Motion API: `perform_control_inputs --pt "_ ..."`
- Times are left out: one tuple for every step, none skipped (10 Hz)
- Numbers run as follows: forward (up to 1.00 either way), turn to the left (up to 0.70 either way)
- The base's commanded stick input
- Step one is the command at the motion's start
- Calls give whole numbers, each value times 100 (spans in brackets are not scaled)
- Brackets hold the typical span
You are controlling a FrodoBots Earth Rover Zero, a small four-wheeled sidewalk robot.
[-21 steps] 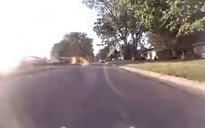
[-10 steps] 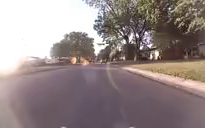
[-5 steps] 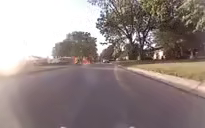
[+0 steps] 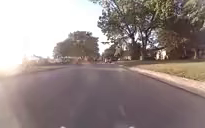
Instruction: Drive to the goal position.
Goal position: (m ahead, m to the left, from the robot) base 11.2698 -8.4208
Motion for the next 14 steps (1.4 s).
perform_control_inputs --pt "100 22" --pt "100 23" --pt "100 5" --pt "100 3" --pt "100 2" --pt "100 2" --pt "100 2" --pt "100 3" --pt "100 8" --pt "100 14" --pt "100 21" --pt "100 23" --pt "100 22" --pt "100 16"
